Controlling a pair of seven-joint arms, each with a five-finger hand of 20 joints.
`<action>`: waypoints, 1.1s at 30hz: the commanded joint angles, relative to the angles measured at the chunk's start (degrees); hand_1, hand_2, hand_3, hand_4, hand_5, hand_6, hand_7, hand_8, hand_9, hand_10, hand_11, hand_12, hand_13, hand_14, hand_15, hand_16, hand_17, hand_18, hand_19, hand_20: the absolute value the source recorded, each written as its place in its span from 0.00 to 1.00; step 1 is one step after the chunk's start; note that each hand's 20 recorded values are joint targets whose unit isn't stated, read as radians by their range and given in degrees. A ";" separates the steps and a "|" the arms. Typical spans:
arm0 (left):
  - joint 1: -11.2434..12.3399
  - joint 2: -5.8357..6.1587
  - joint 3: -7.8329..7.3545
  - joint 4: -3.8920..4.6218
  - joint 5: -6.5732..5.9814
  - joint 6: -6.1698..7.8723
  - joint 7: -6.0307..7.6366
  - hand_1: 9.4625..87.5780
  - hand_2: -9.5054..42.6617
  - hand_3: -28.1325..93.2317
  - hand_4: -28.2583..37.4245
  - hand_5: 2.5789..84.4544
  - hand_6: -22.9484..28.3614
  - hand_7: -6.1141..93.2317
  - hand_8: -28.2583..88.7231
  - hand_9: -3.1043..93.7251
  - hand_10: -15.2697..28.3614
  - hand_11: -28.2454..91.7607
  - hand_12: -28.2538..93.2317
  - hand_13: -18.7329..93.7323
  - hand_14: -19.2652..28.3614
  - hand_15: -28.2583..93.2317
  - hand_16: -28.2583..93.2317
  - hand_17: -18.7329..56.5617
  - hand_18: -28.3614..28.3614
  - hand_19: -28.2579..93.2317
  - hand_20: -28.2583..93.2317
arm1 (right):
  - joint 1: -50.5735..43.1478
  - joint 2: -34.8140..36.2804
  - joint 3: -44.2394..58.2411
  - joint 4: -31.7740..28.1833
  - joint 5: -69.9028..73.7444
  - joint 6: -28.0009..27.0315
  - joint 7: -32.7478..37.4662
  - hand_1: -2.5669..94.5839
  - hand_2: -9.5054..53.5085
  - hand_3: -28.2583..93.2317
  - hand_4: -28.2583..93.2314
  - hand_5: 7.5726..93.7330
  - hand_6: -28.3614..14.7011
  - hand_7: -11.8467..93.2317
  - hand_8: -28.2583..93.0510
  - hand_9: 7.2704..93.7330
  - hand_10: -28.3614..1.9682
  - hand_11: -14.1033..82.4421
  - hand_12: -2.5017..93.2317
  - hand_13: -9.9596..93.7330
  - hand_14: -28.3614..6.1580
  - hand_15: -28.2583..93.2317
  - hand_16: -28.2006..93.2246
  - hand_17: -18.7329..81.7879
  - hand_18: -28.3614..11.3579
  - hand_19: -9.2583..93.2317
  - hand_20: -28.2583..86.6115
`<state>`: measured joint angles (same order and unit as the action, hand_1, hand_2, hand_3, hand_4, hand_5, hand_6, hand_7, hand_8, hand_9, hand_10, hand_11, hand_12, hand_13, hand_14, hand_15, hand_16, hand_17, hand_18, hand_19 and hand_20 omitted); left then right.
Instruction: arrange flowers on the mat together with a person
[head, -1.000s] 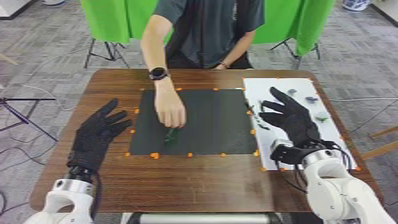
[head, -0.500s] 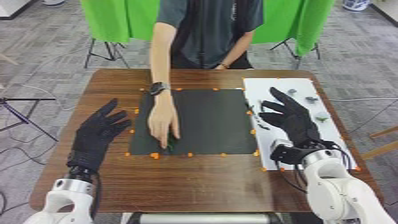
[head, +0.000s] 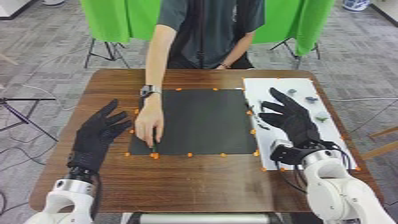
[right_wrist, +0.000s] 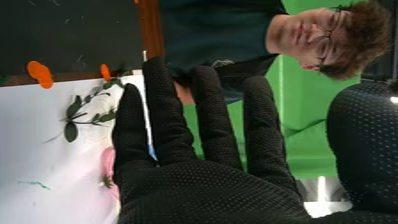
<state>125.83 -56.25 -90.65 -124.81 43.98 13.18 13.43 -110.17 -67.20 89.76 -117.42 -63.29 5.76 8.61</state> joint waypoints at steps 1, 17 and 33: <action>0.78 -0.67 -0.04 -0.04 0.26 0.06 -1.02 0.15 0.31 0.87 0.00 0.41 0.56 0.16 0.17 0.40 0.77 0.41 0.30 0.41 0.97 0.60 0.17 0.14 0.94 0.65 0.35 | -0.75 -0.19 -0.21 -0.63 -0.40 0.53 0.14 0.19 0.29 0.86 0.00 0.33 0.78 0.23 0.14 0.42 0.55 0.23 0.17 0.44 0.30 0.48 0.35 0.21 0.21 0.55 0.41; 0.85 -0.42 -0.16 -0.13 0.08 0.55 -0.33 0.15 0.31 0.87 0.00 0.41 0.56 0.16 0.17 0.40 0.77 0.41 0.30 0.41 0.97 0.60 0.17 0.14 0.94 0.65 0.35 | -0.71 3.94 0.46 -1.36 -0.63 0.30 -0.42 0.19 0.29 0.87 0.00 0.33 0.78 0.23 0.14 0.42 0.56 0.24 0.17 0.44 0.30 0.48 0.35 0.21 0.21 0.55 0.41; 0.57 2.46 0.64 0.15 -1.28 1.93 2.79 0.15 0.31 0.87 0.00 0.41 0.56 0.16 0.17 0.40 0.77 0.41 0.30 0.41 0.97 0.60 0.17 0.14 0.94 0.65 0.35 | -9.04 19.73 9.99 -5.27 -15.73 14.07 8.96 0.29 0.19 0.88 0.01 0.42 0.73 0.28 0.12 0.53 0.53 0.35 0.18 0.55 0.37 0.58 0.33 0.32 0.12 0.69 0.43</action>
<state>126.21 -54.39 -90.07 -124.83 43.15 14.45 15.84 -114.85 -53.47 96.41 -121.01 -73.47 12.98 11.25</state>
